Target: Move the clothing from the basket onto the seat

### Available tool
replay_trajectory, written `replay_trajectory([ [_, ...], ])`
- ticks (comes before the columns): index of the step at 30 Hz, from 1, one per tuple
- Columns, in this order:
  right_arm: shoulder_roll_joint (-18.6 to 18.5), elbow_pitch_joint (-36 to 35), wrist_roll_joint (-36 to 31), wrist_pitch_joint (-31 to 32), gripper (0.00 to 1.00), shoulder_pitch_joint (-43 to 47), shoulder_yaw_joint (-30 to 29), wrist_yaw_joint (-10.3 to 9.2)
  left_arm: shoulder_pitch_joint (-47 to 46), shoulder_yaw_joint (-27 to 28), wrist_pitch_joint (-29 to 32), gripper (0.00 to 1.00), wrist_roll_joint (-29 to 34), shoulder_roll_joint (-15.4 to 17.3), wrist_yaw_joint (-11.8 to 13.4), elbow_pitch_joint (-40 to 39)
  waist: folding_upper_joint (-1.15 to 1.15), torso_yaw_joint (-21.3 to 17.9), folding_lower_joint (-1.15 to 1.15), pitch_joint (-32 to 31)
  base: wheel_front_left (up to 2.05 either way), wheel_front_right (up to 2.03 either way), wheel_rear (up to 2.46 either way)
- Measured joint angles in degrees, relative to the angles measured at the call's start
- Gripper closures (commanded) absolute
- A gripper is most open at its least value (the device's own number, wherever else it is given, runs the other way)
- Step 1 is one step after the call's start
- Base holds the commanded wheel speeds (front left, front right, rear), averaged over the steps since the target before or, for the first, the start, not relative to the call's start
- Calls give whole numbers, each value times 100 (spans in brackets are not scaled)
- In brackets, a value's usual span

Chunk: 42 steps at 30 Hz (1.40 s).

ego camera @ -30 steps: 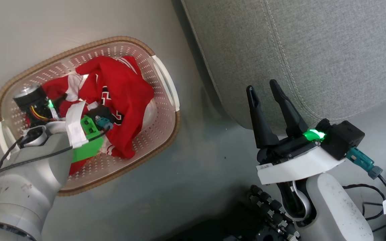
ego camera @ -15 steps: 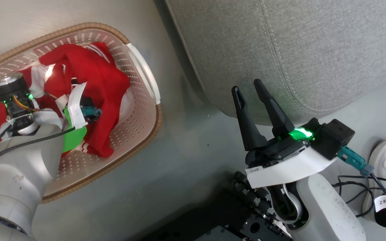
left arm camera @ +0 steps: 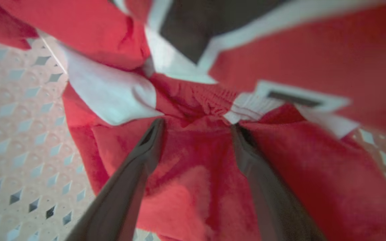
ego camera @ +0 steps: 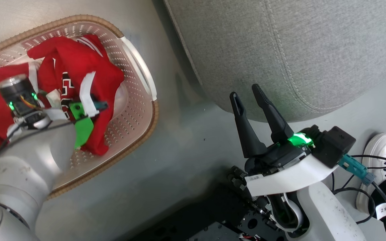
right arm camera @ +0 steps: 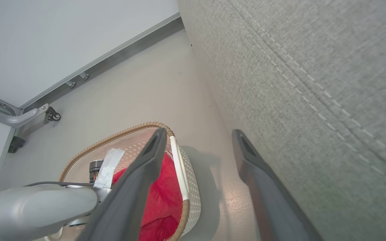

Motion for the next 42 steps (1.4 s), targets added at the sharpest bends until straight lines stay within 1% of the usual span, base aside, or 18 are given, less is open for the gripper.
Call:
replay_trajectory([
  [2, -1, -29, -20, 0, 0, 24, -3, 0, -182, -255, -9, 0, -282, 52, 0, 1, 0, 26, 0, 41, 0, 0, 0],
  [6, 0, -99, -47, 0, 0, 34, -19, 0, -302, -566, 81, 0, -654, 167, 0, 5, 0, 70, 0, 98, 0, 0, 0],
  [14, 0, -211, -125, 0, 0, 52, -83, 0, -414, -689, 235, 0, -1176, 297, 0, -156, 0, 149, 0, 194, 0, 0, 0],
  [18, 0, -235, -179, 0, 0, 52, -92, 0, -393, -697, 402, 0, -1188, 343, 0, -333, 0, 182, 0, 232, 0, 0, 0],
  [19, 0, -240, -182, 0, 0, 52, -100, 0, -382, -698, 421, 3, -1203, 355, 0, -372, 0, 190, 0, 239, 0, 0, 0],
  [20, 0, -242, -188, 0, 0, 52, -108, 0, -375, -697, 469, 62, -1239, 364, 0, -407, 0, 196, 0, 244, 0, 0, 0],
  [21, 0, -242, -208, 0, 0, 52, -111, 0, -349, -697, 539, 100, -1308, 374, 0, -457, 0, 203, 0, 248, 0, 0, 0],
  [24, 0, -233, -238, 0, 0, 50, -109, 0, -269, -700, 699, 100, -1351, 414, 0, -623, 0, 209, 0, 248, 0, 0, 0],
  [31, 0, -213, -286, 0, 0, -35, -71, 0, -229, -701, 805, 100, -1471, 571, -1, -926, 0, 172, 0, 154, 0, 0, 0],
  [38, 0, -107, -422, 0, 0, -248, 29, 0, -236, -701, 721, 100, -1617, 710, -1, -1076, 0, 104, 0, -77, 0, 0, 0],
  [42, 3, -30, -487, 0, 0, -336, -77, 0, -234, -700, 588, 100, -1703, 658, -1, -1101, 0, 94, 0, -276, 0, 0, 0],
])
